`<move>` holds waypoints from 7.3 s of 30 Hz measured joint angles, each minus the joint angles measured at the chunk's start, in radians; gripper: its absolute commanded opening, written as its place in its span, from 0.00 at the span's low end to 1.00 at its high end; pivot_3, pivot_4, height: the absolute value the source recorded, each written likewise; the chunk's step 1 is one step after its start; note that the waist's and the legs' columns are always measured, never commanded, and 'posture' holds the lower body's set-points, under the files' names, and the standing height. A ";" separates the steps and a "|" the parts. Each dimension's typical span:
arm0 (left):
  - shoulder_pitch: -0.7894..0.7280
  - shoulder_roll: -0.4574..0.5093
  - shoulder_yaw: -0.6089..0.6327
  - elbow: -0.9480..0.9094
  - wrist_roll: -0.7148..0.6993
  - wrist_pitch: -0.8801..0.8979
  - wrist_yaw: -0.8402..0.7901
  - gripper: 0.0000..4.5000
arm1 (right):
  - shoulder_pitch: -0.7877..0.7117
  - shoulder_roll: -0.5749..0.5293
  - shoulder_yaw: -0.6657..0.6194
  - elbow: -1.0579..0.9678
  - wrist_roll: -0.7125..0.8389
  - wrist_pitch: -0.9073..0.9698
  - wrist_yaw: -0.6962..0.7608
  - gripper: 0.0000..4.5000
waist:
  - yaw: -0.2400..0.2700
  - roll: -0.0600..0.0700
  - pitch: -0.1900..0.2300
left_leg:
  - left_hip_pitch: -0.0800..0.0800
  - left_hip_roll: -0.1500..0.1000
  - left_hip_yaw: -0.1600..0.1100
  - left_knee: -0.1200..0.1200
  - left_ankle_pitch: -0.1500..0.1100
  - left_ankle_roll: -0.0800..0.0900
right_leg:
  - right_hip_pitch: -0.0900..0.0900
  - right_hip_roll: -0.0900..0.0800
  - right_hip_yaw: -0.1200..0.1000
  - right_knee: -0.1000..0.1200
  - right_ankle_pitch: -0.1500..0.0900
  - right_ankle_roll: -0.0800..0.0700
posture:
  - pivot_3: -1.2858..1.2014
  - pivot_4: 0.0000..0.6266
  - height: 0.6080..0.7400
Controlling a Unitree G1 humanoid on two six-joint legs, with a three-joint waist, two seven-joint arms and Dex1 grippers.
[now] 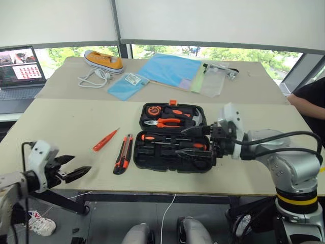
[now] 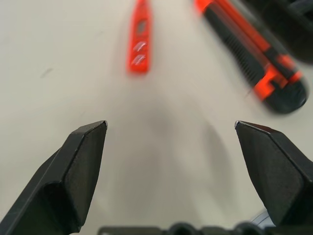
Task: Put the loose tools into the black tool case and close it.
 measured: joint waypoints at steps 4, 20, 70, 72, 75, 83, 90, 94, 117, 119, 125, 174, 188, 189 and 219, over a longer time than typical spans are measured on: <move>-0.120 0.084 -0.074 0.114 0.038 -0.025 0.000 1.00 | 0.003 -0.022 -0.002 -0.010 0.019 0.001 -0.038 0.99 | 0.012 -0.001 0.000 | 0.001 0.000 0.000 0.000 0.003 -0.003 | 0.002 0.000 -0.001 0.001 -0.001 0.004 | 0.52 0.24 0.84; -0.929 -0.026 -0.734 0.832 0.353 -0.140 -0.117 0.88 | 0.089 -0.060 0.030 -0.127 0.055 -0.021 -0.171 1.00 | -0.004 -0.007 -0.002 | -0.004 -0.001 0.004 0.000 0.006 0.008 | -0.002 0.007 -0.005 0.002 0.003 -0.001 | 0.52 0.24 0.84; -1.216 -0.385 -0.950 0.990 0.532 -0.588 -0.626 0.10 | 0.388 -0.180 -0.074 -0.285 0.152 -0.061 -0.418 1.00 | 0.002 -0.017 0.000 | -0.009 0.003 0.007 0.017 -0.002 0.023 | -0.001 0.006 0.003 0.001 0.005 0.005 | 0.52 0.24 0.84; -1.216 -0.390 -0.950 0.989 0.541 -0.589 -0.623 0.10 | 0.386 -0.174 -0.073 -0.285 0.153 -0.061 -0.421 1.00 | 0.003 -0.017 0.000 | -0.009 0.003 0.007 0.018 -0.002 0.023 | -0.001 0.006 0.003 0.001 0.005 0.006 | 0.52 0.24 0.84; -1.216 -0.398 -0.950 0.989 0.544 -0.591 -0.616 0.10 | 0.386 -0.171 -0.069 -0.284 0.153 -0.062 -0.424 1.00 | 0.007 -0.017 0.000 | -0.009 0.002 0.007 0.018 -0.002 0.023 | -0.001 0.006 0.003 0.001 0.005 0.006 | 0.52 0.24 0.84; -1.216 -0.423 -0.952 1.002 0.556 -0.610 -0.594 0.21 | 0.386 -0.163 -0.044 -0.284 0.153 -0.068 -0.428 1.00 | 0.011 -0.017 0.000 | -0.010 0.003 0.007 0.018 -0.002 0.023 | -0.001 0.006 0.004 0.001 0.005 0.006 | 0.52 0.24 0.84; -1.216 -0.401 -0.945 0.999 0.537 -0.598 -0.636 0.76 | 0.386 -0.163 -0.044 -0.282 0.153 -0.078 -0.434 1.00 | 0.010 -0.017 0.000 | -0.011 0.003 0.007 0.019 -0.002 0.023 | -0.002 0.006 0.003 0.001 0.005 0.006 | 0.52 0.24 0.84; -1.214 -0.312 -0.906 0.901 0.406 -0.530 -0.651 0.76 | 0.397 -0.164 -0.045 -0.281 0.153 -0.079 -0.434 1.00 | 0.005 -0.016 0.000 | -0.011 0.003 0.007 0.019 -0.002 0.023 | -0.003 0.006 0.003 0.001 0.005 0.006 | 0.52 0.24 0.84; -1.022 -0.425 -0.792 0.898 0.351 -0.557 -0.436 0.01 | 0.384 -0.164 -0.036 -0.257 0.153 -0.080 -0.419 1.00 | 0.008 -0.016 -0.001 | -0.009 0.001 0.007 0.019 -0.002 0.024 | -0.001 0.004 0.004 0.000 0.006 0.008 | 0.52 0.24 0.84; -1.013 -0.420 -0.793 0.886 0.353 -0.566 -0.436 0.01 | 0.385 -0.164 -0.036 -0.257 0.153 -0.080 -0.420 1.00 | 0.008 -0.016 -0.002 | -0.009 0.001 0.007 0.019 -0.002 0.023 | 0.000 0.004 0.004 0.000 0.006 0.008 | 0.52 0.24 0.84; -0.968 -0.398 -0.789 0.844 0.350 -0.581 -0.446 0.01 | 0.386 -0.164 -0.035 -0.257 0.154 -0.080 -0.424 1.00 | 0.007 -0.015 -0.003 | -0.007 0.002 0.007 0.019 -0.002 0.023 | 0.001 0.004 0.004 0.000 0.006 0.008 | 0.52 0.24 0.84; -0.371 -0.313 -0.343 -0.315 -0.038 0.619 0.495 0.99 | 0.210 -0.175 0.193 -0.060 -0.025 -0.276 -0.159 1.00 | 0.024 -0.014 -0.003 | 0.009 0.001 0.006 0.008 -0.005 0.004 | 0.011 0.003 0.004 0.000 0.003 0.006 | 0.52 0.24 0.84; -0.482 -0.255 -0.500 -0.089 0.034 0.488 0.514 0.40 | 0.276 -0.175 0.133 -0.128 -0.003 -0.239 -0.233 1.00 | 0.025 -0.013 -0.003 | 0.015 0.003 0.006 0.002 -0.002 -0.003 | 0.013 0.002 0.004 0.001 -0.003 0.010 | 0.52 0.24 0.84; -0.497 -0.232 -0.497 -0.042 0.034 0.451 0.490 0.40 | 0.278 -0.175 0.126 -0.132 0.003 -0.236 -0.237 1.00 | 0.024 -0.013 -0.003 | 0.014 0.003 0.006 0.002 -0.001 -0.004 | 0.013 0.002 0.004 0.001 -0.003 0.010 | 0.52 0.24 0.84; -1.080 -0.267 -1.074 0.708 0.291 -0.603 -0.654 0.40 | 0.468 -0.228 -0.013 -0.275 0.052 -0.182 -0.343 1.00 | 0.012 -0.015 -0.002 | -0.001 0.005 0.006 0.003 0.001 0.012 | 0.006 0.006 -0.001 -0.008 -0.001 0.004 | 0.52 0.24 0.84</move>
